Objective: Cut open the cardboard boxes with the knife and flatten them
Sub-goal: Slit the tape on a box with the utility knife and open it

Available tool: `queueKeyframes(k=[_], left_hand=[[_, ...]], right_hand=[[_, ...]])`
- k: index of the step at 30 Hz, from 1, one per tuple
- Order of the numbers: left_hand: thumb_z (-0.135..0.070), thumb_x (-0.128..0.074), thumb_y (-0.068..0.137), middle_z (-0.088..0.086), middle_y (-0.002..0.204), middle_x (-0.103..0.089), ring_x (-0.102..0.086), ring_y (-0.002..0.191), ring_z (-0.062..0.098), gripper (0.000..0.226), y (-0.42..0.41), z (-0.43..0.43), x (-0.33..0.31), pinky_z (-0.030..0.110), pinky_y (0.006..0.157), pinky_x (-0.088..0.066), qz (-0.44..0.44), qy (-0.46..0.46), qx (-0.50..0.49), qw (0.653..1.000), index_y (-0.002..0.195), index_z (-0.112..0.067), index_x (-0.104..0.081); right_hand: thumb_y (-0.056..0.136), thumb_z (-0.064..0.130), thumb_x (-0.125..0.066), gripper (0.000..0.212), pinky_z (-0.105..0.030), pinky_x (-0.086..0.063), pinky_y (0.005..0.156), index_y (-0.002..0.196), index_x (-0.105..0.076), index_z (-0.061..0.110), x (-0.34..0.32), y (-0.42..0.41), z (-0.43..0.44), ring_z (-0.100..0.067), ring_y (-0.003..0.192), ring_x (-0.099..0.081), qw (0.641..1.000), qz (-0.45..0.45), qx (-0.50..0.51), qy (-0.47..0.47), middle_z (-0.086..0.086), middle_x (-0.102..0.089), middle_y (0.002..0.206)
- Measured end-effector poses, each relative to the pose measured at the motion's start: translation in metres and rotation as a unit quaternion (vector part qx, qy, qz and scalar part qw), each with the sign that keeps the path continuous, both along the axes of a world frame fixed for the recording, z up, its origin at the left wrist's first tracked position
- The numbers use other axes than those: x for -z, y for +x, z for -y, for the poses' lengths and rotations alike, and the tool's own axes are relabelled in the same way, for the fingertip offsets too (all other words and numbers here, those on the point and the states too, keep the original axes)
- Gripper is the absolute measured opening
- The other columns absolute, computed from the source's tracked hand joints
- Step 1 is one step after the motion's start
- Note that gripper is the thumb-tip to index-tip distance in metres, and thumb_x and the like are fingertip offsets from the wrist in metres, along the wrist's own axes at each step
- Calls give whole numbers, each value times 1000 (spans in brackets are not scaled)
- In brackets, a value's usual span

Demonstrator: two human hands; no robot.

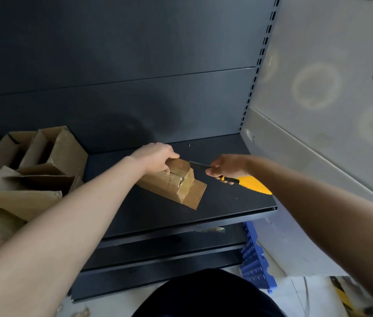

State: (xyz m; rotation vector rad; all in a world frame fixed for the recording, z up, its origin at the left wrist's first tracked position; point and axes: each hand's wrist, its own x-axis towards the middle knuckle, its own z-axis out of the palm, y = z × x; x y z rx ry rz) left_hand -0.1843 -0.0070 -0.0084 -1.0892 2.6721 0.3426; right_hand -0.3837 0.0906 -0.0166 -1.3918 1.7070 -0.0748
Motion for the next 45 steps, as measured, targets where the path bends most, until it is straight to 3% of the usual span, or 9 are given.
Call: queueKeyframes(k=[4,12,22,27,32,38,41,45], left_hand=[[-18,-66,89,3,144,-48,-45,131,25,55,2,0,-1,38,109,-37,-19,6,-21,1000,140,-25,-46],[-17,-64,90,6,145,-46,-41,134,27,55,1,-2,-4,40,106,-38,-3,15,-17,1000,142,-20,-44],[-23,-64,91,6,143,-46,-44,130,28,53,-1,-1,-9,39,101,-42,9,10,-21,1000,141,-19,-46],[-20,-64,91,8,141,-48,-48,127,27,52,-3,-1,-8,39,100,-44,3,13,-38,999,140,-16,-48],[-17,-64,91,7,140,-50,-52,123,26,49,-3,-2,-7,37,98,-45,-11,26,-54,998,138,-17,-50],[-15,-61,92,8,137,-52,-54,120,25,47,-3,-5,-9,34,95,-45,-14,34,-62,997,138,-15,-49],[-14,-59,94,7,137,-51,-54,119,24,44,1,-5,-12,32,92,-45,-16,48,-69,996,137,-16,-51],[-21,-63,92,5,142,-47,-47,127,25,49,1,-4,-13,36,100,-40,-21,44,-84,995,138,-18,-49]], right_hand=[[101,16,-39,38,-25,-41,55,65,-47,7,-3,13,0,-16,49,-44,999,35,3,20,-6,-47,60],[99,26,-51,32,-25,-45,55,76,-57,5,10,20,-5,-16,54,-50,994,57,30,84,-7,-54,67],[104,29,-38,30,-26,-44,47,93,-48,2,4,35,-1,-18,51,-49,981,77,113,138,-11,-54,66],[105,26,-35,31,-20,-41,40,84,-45,5,11,46,0,-17,50,-47,977,92,158,112,-11,-51,65],[104,28,-36,32,-26,-40,49,84,-50,7,9,31,-1,-17,51,-46,973,110,162,121,-8,-51,64],[104,27,-34,33,-23,-41,44,83,-47,5,21,51,6,-18,47,-48,967,130,201,83,-9,-52,62],[105,27,-34,34,-24,-38,45,81,-46,6,15,30,4,-16,48,-45,969,106,214,61,-8,-49,61],[105,23,-35,34,-24,-39,46,80,-47,3,21,8,2,-19,49,-46,969,57,237,47,-11,-50,61]])
